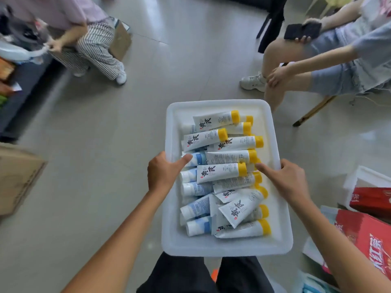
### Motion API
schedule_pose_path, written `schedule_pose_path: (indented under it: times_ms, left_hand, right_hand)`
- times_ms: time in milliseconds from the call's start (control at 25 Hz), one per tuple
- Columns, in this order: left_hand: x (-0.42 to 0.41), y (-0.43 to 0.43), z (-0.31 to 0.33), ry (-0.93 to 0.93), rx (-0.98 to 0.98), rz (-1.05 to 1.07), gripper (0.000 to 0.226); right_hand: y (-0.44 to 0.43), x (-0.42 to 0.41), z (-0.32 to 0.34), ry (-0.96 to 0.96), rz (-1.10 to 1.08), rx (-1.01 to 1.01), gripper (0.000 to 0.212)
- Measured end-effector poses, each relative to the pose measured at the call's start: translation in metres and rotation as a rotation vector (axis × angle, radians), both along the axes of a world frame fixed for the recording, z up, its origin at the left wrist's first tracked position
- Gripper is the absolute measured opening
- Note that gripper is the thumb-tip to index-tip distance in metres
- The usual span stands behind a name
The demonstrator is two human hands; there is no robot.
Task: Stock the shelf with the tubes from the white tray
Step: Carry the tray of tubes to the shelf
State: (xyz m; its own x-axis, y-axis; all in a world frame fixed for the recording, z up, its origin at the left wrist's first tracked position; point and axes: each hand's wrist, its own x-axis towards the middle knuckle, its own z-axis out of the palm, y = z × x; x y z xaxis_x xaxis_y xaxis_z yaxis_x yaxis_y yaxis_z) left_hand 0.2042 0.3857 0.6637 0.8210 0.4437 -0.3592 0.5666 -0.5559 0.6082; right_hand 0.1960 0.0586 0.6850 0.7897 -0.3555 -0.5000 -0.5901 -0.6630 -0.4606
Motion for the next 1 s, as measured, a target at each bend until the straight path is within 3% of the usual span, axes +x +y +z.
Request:
schedule_pose_path:
  times_ms: [280,360,560,640,1000]
  left_hand:
    - [-0.068,0.039,0.066,-0.077,0.014,0.297,0.077]
    - [-0.093,0.052,0.080,-0.103,0.027,0.388,0.075]
    - [-0.160,0.098,0.096,-0.110,0.038,0.658,0.081]
    - [-0.189,0.120,0.101,-0.120,0.041,0.758,0.088]
    - [-0.342,0.257,0.112,-0.139,0.042,1.040,0.073]
  right_hand:
    - [0.059,0.041,0.058,-0.114,0.363,0.032,0.071]
    - [0.084,0.052,0.072,-0.145,0.493,0.034,0.079]
    - [0.175,0.063,0.103,-0.154,0.797,0.071,0.068]
    - [0.218,0.057,0.109,-0.143,0.886,0.086,0.065]
    - [0.436,-0.036,0.115,-0.125,1.220,0.064,0.070]
